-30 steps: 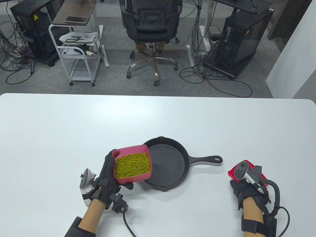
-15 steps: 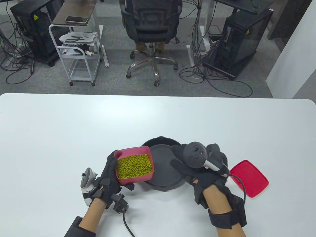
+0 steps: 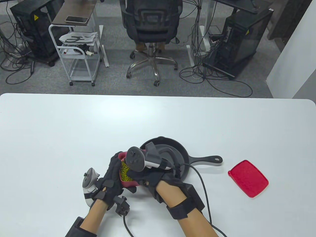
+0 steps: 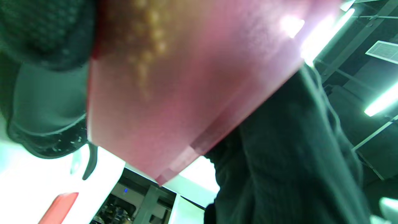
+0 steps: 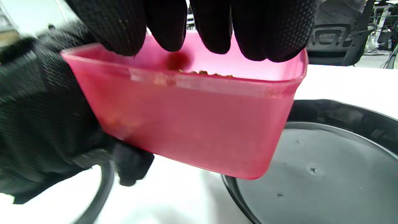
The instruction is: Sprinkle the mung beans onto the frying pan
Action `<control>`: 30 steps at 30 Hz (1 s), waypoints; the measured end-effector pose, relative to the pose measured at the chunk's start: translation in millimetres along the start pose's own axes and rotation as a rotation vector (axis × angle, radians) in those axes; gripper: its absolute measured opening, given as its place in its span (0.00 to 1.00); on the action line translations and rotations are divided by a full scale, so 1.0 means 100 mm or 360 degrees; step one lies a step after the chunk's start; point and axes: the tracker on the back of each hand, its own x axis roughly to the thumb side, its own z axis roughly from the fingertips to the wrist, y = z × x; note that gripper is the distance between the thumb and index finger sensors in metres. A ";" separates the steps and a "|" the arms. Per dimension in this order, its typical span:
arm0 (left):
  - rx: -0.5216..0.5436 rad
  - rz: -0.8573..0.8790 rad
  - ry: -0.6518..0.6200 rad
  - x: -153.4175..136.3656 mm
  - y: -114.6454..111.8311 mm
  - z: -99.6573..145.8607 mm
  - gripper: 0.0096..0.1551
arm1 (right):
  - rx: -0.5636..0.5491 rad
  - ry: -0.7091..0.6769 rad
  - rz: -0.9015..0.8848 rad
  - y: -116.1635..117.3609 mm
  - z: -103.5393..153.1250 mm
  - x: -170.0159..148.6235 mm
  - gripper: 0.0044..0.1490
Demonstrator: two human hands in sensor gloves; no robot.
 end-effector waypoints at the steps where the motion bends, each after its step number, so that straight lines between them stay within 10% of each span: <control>1: 0.0002 -0.0015 -0.0003 -0.01 0.00 -0.01 0.49 | 0.0028 0.0010 0.0011 0.03 -0.04 0.00 0.39; 14: 0.0062 0.0062 0.0024 -0.07 0.05 -0.02 0.48 | 0.0382 0.0104 -0.0254 0.19 -0.41 -0.01 0.46; 30: 0.0124 0.0011 0.0056 -0.12 0.08 -0.02 0.49 | 0.0163 0.0082 -0.0278 0.33 -0.57 -0.01 0.25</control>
